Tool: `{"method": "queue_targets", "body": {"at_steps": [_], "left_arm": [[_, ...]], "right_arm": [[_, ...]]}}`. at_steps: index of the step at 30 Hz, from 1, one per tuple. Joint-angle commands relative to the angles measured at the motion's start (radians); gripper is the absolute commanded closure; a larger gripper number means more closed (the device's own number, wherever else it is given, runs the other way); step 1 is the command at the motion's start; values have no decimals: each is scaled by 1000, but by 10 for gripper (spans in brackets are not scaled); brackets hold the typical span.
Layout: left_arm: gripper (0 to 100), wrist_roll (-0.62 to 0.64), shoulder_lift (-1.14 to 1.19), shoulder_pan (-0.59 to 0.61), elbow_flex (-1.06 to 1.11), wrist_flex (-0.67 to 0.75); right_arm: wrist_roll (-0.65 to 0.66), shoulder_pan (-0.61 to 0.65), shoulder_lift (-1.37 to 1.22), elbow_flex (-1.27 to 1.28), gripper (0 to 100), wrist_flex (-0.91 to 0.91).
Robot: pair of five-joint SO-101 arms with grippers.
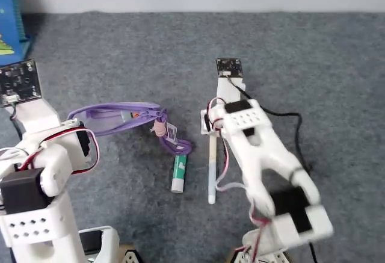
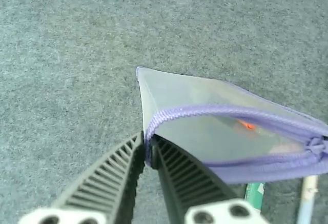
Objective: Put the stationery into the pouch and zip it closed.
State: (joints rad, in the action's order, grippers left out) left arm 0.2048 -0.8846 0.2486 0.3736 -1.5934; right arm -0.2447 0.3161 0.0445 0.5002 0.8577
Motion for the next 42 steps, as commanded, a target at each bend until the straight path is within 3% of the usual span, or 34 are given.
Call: {"method": "queue_targets", "body": {"at_steps": [1, 11, 20, 26, 36, 42], "left_arm": [[989, 5, 3, 6, -5, 5], [989, 5, 3, 5, -5, 5], [989, 5, 3, 5, -4, 5], [989, 5, 3, 6, -4, 3], [989, 3, 5, 5, 12, 8], [989, 3, 5, 5, 12, 12]], "right_arm": [[49, 4, 300, 69, 991, 12], [60, 183, 906, 233, 991, 10], [54, 394, 1175, 238, 991, -124], [54, 498, 1191, 258, 991, -349], [60, 507, 1190, 485, 991, -1032], [58, 506, 1159, 497, 991, -1153]]}}
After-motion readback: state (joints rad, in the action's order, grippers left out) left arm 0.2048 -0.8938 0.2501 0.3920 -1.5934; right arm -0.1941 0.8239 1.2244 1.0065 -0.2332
